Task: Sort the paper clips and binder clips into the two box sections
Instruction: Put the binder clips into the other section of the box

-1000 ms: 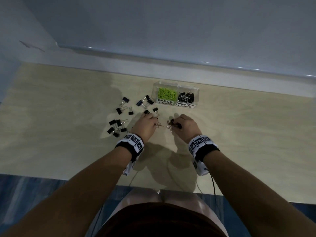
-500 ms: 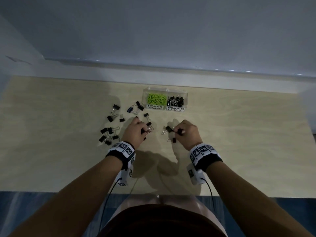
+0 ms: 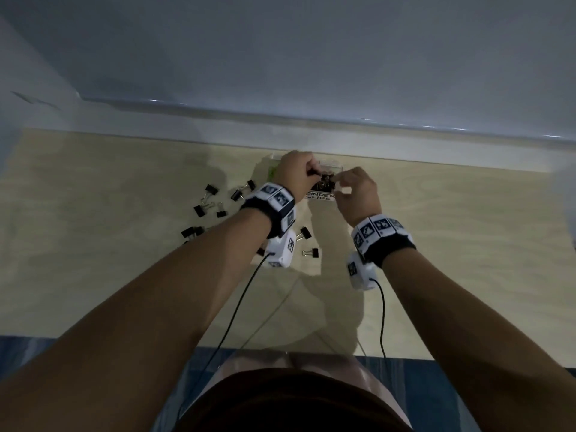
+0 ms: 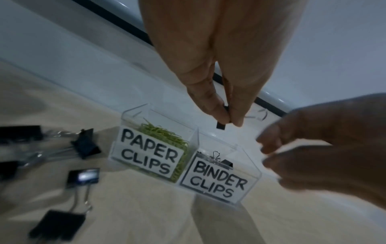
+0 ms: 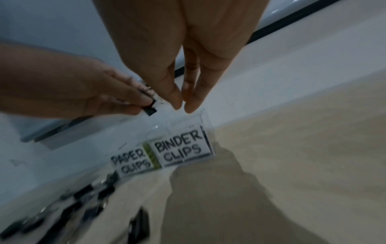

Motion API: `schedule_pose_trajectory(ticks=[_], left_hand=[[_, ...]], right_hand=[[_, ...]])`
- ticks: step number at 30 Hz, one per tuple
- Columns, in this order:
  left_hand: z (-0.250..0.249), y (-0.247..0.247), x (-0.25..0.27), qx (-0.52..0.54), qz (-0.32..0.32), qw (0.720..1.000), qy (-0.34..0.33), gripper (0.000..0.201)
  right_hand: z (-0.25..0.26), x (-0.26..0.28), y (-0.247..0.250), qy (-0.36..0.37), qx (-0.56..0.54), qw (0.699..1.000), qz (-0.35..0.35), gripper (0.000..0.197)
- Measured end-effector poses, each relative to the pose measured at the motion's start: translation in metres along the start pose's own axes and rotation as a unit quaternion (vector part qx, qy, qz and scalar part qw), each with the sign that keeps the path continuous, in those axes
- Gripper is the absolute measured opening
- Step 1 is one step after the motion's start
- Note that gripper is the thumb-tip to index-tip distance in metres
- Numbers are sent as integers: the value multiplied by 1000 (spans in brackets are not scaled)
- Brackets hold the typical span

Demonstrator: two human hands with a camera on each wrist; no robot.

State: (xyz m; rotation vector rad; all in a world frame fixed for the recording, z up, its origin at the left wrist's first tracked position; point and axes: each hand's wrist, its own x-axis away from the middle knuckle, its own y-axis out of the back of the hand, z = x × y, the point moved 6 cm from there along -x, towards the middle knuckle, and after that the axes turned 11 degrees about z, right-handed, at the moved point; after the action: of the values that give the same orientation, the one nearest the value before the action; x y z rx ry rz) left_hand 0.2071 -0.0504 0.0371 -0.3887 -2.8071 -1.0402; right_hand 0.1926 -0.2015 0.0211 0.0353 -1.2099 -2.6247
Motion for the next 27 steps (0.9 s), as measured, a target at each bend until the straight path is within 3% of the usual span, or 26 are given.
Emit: schedule_pose_trajectory(ticks=[3, 6, 8, 14, 17, 20, 24, 27], left_hand=[[1, -8, -9, -50, 30, 998, 3, 17], [18, -10, 16, -81, 60, 995, -5, 14], [43, -13, 48, -119, 94, 988, 21, 11], [101, -36, 130, -172, 123, 972, 101, 18], [106, -49, 134, -163, 124, 975, 88, 17], [110, -43, 136, -122, 83, 985, 83, 16], [118, -17, 138, -80, -5, 992, 95, 31], [121, -12, 127, -113, 24, 989, 86, 42]], right_hand=[[-3, 34, -18, 40, 22, 998, 48, 24], [-3, 66, -53, 43, 53, 974, 217, 19], [-2, 81, -70, 51, 71, 956, 279, 19], [-6, 91, -88, 49, 79, 952, 292, 20], [3, 82, -81, 74, 117, 958, 252, 17], [18, 65, -76, 115, 141, 961, 208, 18], [25, 52, -85, 125, 150, 954, 229, 13], [22, 51, -91, 114, 156, 949, 250, 16]])
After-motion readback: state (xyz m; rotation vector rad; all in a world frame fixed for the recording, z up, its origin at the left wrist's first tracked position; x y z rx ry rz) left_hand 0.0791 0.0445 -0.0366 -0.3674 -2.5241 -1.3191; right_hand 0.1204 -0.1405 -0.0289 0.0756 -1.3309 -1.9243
